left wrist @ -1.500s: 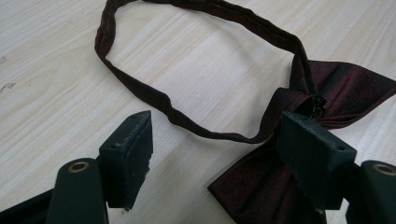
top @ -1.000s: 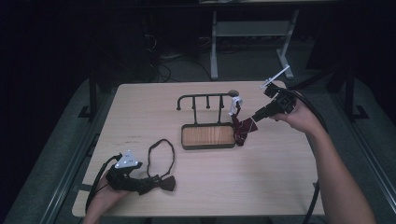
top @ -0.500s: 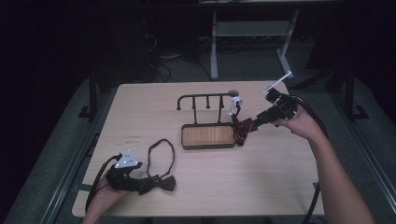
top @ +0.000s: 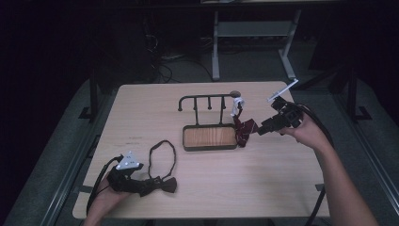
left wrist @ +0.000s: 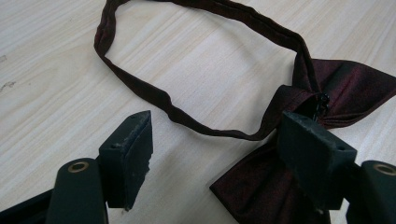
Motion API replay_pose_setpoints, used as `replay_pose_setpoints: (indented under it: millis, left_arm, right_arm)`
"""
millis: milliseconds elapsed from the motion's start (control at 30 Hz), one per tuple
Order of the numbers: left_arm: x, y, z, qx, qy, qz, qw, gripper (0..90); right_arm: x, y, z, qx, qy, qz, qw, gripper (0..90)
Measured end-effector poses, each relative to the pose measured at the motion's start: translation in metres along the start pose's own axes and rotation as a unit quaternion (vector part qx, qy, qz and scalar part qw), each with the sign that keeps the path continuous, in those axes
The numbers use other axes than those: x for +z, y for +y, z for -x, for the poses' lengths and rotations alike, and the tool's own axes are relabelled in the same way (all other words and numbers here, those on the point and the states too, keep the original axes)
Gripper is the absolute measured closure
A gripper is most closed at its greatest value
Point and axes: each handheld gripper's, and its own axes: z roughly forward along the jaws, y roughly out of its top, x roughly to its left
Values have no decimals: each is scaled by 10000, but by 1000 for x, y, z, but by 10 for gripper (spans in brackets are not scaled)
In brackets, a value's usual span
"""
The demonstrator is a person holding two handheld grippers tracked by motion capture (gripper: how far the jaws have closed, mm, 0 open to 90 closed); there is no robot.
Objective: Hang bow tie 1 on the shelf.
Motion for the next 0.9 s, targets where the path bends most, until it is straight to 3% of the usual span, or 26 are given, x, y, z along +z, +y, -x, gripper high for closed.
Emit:
replay_pose_setpoints:
  millis: [900]
  left_arm:
    - [-2, 0, 0, -15, 23, 42, 10000, 273]
  right_arm:
    - [16, -37, -12, 53, 72, 113, 9999, 467]
